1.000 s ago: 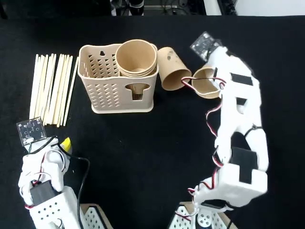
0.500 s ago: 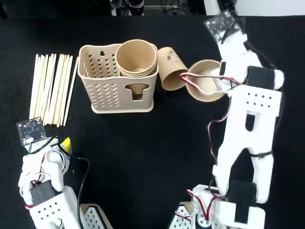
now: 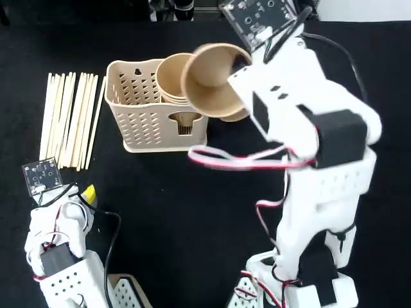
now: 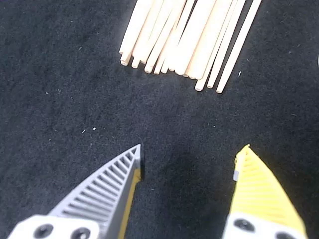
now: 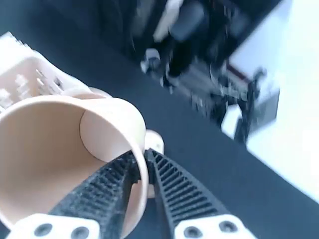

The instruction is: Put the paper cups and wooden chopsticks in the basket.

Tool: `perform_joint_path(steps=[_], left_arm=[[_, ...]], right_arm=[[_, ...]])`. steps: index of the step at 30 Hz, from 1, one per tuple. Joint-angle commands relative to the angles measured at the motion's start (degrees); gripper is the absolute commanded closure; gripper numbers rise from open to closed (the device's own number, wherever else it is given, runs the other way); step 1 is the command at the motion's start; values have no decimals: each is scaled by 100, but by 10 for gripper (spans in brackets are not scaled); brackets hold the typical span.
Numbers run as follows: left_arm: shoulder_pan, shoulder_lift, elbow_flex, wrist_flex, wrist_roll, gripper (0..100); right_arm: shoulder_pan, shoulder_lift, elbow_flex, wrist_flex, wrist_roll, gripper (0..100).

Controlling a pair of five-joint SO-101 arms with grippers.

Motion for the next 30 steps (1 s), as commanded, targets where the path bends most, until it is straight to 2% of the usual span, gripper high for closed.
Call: perform_joint_path(steps=[1, 5, 11, 18, 20, 23, 25, 26, 30], left_arm=[[48, -35, 101, -18, -35, 704], [48, -35, 101, -18, -35, 704], [48, -35, 101, -18, -35, 704], [48, -35, 101, -18, -35, 704], [48, -35, 101, -18, -35, 704], [48, -35, 101, -18, -35, 704], [48, -35, 101, -18, -35, 704], [48, -35, 101, -18, -35, 704], [48, -35, 101, -18, -35, 704]], right_arm=[[-352, -163, -321, -35, -88, 986], [-440, -163, 224, -396, -88, 986], [-422, -163, 1525, -1477, -53, 986], [-431, -163, 2255, -1925, -88, 974], [-422, -163, 2264, -1925, -123, 891], [-413, -171, 2246, -1952, -334, 668], [-440, -171, 2246, -1952, -70, 558], [-440, -171, 2246, -1952, -9, 545], [-422, -198, 2246, -2092, 9, 609]])
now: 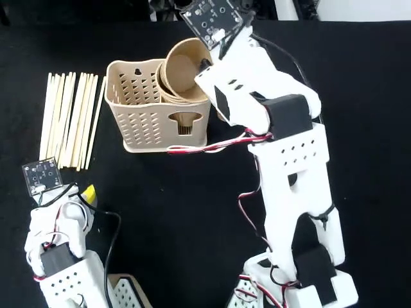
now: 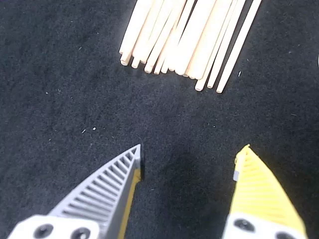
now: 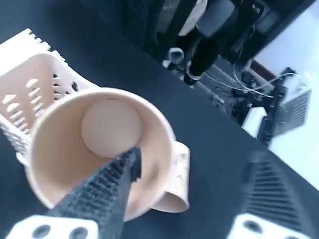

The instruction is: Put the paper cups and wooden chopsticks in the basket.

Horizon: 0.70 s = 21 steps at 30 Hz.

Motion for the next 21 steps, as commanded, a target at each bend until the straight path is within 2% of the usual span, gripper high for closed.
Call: perform_joint_path(steps=[1, 8, 11, 14, 21], left_arm=[[48, -35, 101, -18, -35, 704], [48, -35, 101, -18, -35, 704], [48, -35, 101, -18, -35, 704], [48, -35, 101, -18, -35, 704], [48, -35, 101, -26, -35, 704]], right_arm=[[-44, -207, -40, -193, 88, 623], [-264, -163, -374, -299, 62, 730], [-484, -66, -321, -844, 53, 810], [-633, 347, -251, -1354, -281, 874], [-475, 1130, -541, -1538, -334, 881]])
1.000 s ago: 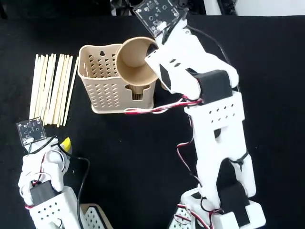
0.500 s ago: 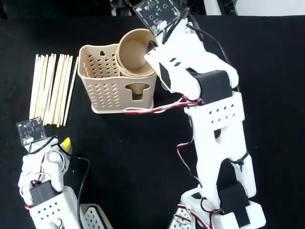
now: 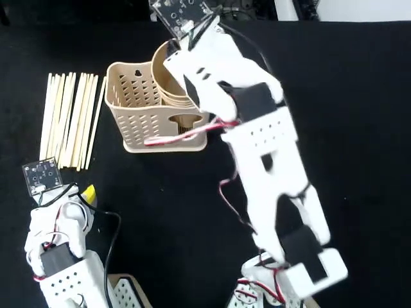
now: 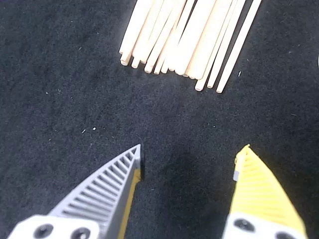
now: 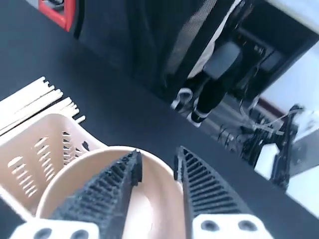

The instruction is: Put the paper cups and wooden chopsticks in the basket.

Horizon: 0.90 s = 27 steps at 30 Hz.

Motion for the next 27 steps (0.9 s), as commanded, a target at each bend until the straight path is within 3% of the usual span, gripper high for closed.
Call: perform_joint_path(steps=[1, 8, 12, 16, 21, 27], left_arm=[[48, -35, 101, -26, -35, 704], [48, -35, 101, -26, -35, 704], [48, -35, 101, -26, -35, 704], [48, -35, 101, -26, -35, 704], [48, -35, 101, -26, -35, 704], [48, -35, 101, -18, -35, 704]], right_arm=[[88, 75, -541, -114, -53, 881], [114, -374, -1288, 677, -44, 881], [536, -743, -1727, 1415, 105, 881], [1002, -1015, -1780, 2303, 1301, 881], [1134, -1349, -1710, 4220, 2857, 881], [1846, -1895, 4, 3604, 3429, 881]])
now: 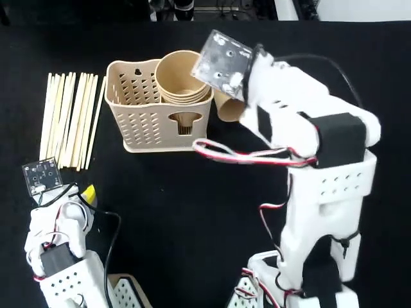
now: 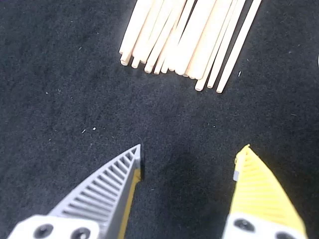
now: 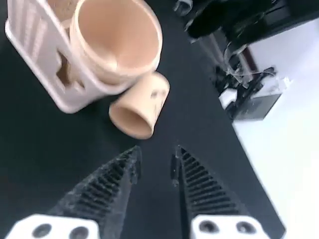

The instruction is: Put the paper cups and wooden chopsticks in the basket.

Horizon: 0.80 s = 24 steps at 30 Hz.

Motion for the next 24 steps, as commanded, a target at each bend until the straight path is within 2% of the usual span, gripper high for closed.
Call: perform_joint_path(steps=[1, 6, 11, 13, 19, 24], left_arm=[[48, -35, 101, -18, -35, 704], [48, -35, 101, -18, -35, 704], [48, -35, 101, -18, -35, 704], [48, -35, 101, -18, -35, 704], [48, -35, 101, -18, -35, 704], [48, -35, 101, -18, -35, 704]], right_arm=[[475, -418, 1182, -624, 316, 881], [897, -1007, 3354, -2180, 651, 881], [941, -1455, 5165, -3596, 1002, 880], [941, -1455, 5613, -4088, 958, 848], [897, -971, 6703, -6171, 396, 643], [888, -207, 6879, -7385, 35, 646]])
